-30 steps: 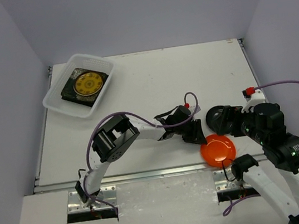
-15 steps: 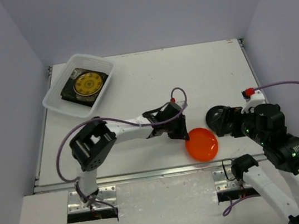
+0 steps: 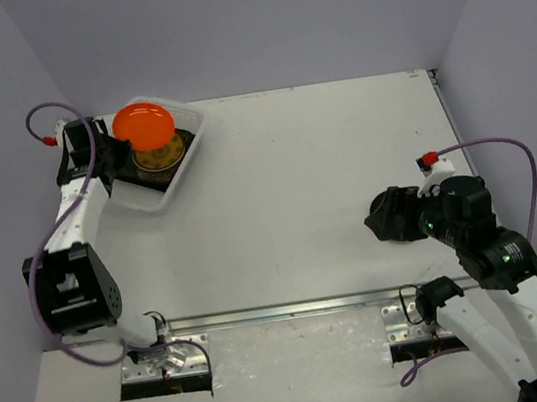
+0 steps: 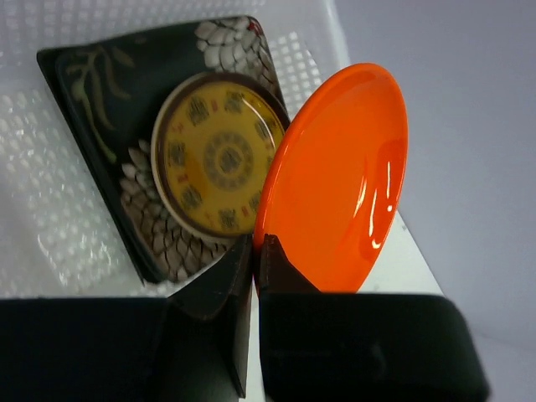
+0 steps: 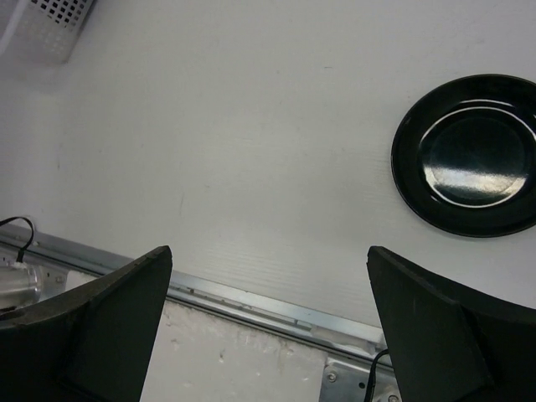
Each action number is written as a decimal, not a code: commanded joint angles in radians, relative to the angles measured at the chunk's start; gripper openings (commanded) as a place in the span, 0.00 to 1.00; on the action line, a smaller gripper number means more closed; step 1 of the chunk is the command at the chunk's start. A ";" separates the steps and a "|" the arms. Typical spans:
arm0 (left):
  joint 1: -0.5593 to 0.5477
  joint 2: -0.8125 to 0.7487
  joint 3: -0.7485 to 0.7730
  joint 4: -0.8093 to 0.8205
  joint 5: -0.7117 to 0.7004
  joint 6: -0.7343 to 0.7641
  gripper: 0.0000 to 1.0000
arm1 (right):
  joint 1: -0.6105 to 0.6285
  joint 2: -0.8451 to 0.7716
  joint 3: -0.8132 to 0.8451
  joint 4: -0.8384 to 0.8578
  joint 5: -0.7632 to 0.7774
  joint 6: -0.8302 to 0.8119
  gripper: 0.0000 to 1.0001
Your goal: Place the plates into the plastic bin on the countertop
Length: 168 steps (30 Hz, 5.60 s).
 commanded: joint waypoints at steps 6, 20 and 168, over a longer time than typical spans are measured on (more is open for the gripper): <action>0.089 0.328 0.262 -0.084 0.184 -0.020 0.00 | -0.005 0.022 -0.047 0.083 -0.041 0.012 0.99; 0.090 0.295 0.270 -0.127 0.160 0.021 1.00 | -0.006 0.102 -0.150 0.178 -0.038 0.047 0.99; 0.013 0.025 0.296 -0.270 0.230 0.326 1.00 | -0.020 0.499 -0.031 0.313 -0.107 -0.051 0.99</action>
